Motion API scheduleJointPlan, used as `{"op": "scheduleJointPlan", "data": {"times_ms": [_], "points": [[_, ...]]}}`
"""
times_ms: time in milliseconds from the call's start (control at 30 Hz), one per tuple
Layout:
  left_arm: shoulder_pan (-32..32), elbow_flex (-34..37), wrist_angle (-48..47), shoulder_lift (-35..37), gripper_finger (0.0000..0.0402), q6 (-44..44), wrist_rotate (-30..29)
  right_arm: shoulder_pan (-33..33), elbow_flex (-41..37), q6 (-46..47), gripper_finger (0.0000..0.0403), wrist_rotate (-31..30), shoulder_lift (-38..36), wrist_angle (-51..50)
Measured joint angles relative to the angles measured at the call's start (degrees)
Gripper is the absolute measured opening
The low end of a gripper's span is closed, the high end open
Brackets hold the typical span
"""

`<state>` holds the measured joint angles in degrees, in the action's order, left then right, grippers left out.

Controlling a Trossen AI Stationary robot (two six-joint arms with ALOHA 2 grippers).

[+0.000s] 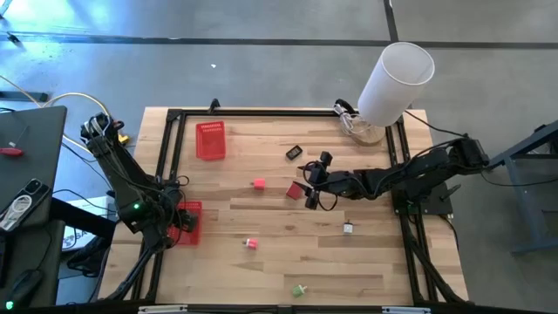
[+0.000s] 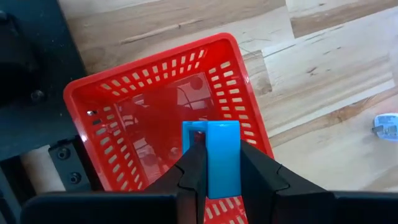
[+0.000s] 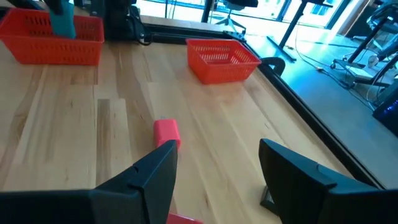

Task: Pick & Place Office items
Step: Put the light blue digital clock into the bottom red bin

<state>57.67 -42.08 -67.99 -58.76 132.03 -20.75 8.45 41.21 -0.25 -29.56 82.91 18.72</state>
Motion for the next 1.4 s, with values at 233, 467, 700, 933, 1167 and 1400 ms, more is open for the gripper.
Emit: {"op": "scheduleJointPlan", "data": {"times_ms": [233, 467, 700, 933, 1167, 1400], "points": [[0.0, 3.1, 2.7, 0.0, 0.0062, 0.5, -0.2, 0.0, 0.0, 0.1, 0.0215, 0.0, 0.0, 0.0], [0.0, 3.9, 2.7, -1.3, 0.0062, 1.4, -2.3, 0.1, 0.0, 0.1, 0.0215, 0.0, 0.0, 0.0], [0.0, 3.9, 3.0, -5.5, 0.0062, 2.9, -2.4, 0.1, 0.0, 0.2, 0.0215, 0.0, 0.0, 0.0], [0.0, 3.9, 4.7, -7.4, 0.0062, 3.0, -2.1, 0.1, 0.0, 0.3, 0.0215, 0.0, 0.0, 0.5], [0.0, 4.0, 5.5, -7.4, 0.0062, 3.0, -2.1, 0.1, 0.0, 0.7, 0.0215, 0.6, 0.0, 0.7], [0.0, 4.1, 5.6, -7.4, 0.0062, 2.9, -2.1, 0.1, 0.0, 0.6, 0.0215, 1.5, 0.0, 1.2]]}}
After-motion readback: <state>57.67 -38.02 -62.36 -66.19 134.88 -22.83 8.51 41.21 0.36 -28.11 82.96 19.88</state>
